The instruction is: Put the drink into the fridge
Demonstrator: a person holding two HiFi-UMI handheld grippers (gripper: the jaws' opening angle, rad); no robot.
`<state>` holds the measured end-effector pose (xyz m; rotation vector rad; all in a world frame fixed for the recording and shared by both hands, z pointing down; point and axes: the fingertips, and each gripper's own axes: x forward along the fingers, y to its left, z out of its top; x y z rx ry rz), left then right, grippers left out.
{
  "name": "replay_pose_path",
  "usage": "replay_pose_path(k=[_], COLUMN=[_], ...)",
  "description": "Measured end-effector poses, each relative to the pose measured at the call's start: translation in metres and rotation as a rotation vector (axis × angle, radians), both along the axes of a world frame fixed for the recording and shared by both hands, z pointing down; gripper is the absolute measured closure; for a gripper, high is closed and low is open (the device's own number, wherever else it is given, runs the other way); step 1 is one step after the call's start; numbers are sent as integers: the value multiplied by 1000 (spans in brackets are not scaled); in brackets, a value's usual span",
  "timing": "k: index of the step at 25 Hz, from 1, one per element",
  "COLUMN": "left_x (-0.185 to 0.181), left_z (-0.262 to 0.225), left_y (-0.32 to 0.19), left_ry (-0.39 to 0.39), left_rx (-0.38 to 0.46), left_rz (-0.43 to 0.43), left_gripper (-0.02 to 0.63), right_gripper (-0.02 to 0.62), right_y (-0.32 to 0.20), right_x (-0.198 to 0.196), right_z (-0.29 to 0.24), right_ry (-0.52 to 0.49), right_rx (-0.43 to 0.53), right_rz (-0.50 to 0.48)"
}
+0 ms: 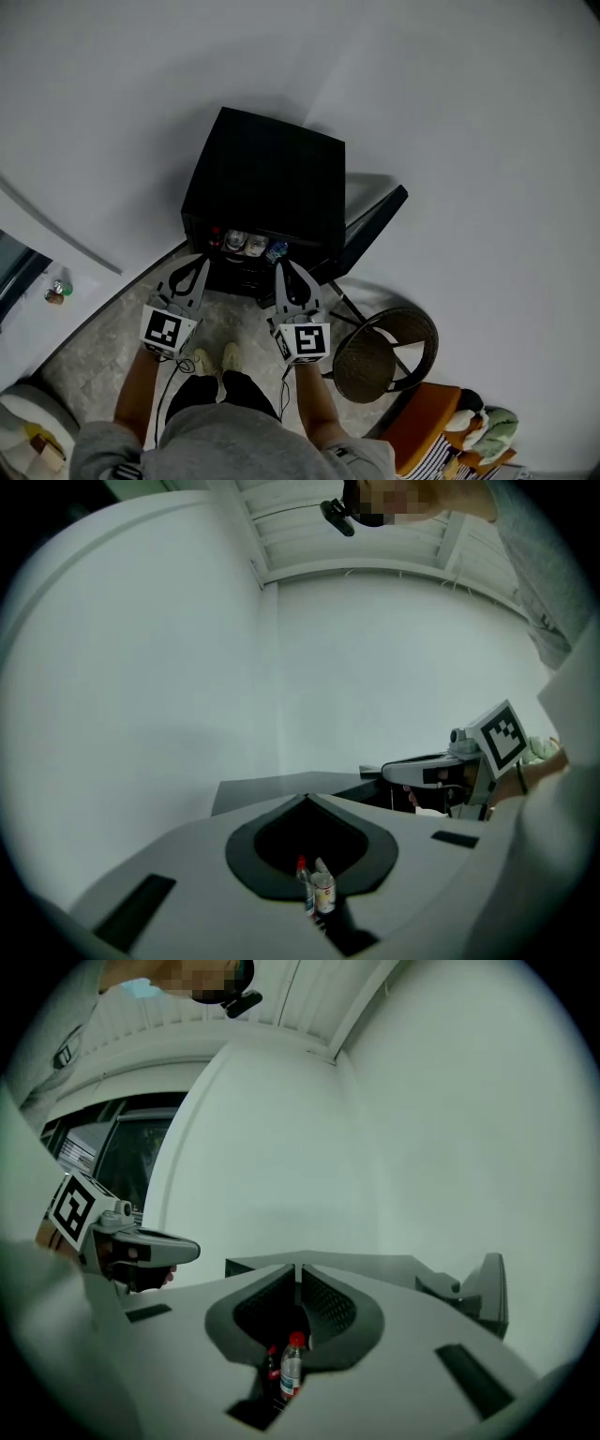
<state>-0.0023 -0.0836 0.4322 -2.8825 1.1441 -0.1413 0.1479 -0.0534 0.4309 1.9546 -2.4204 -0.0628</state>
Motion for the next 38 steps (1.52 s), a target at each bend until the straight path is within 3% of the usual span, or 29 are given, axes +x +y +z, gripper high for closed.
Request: replay_pose_path(k=[6,17,38], left_x=[-11,-26,-17], left_z=[-28,-35,-40], left_y=[16,46,47], left_ry=[6,-9,-2], left_rx=[7,-10,-14], left_rz=[-21,-47,-56], left_gripper=[604,604,604], right_gripper=[557,557,563], right_y=[24,57,54], right_x=[-7,0,2], right_z=[-21,-32,-32], right_ry=[16,-12,-26], right_rx=[-8,-6,5], right_rz=[-42,-18,-53])
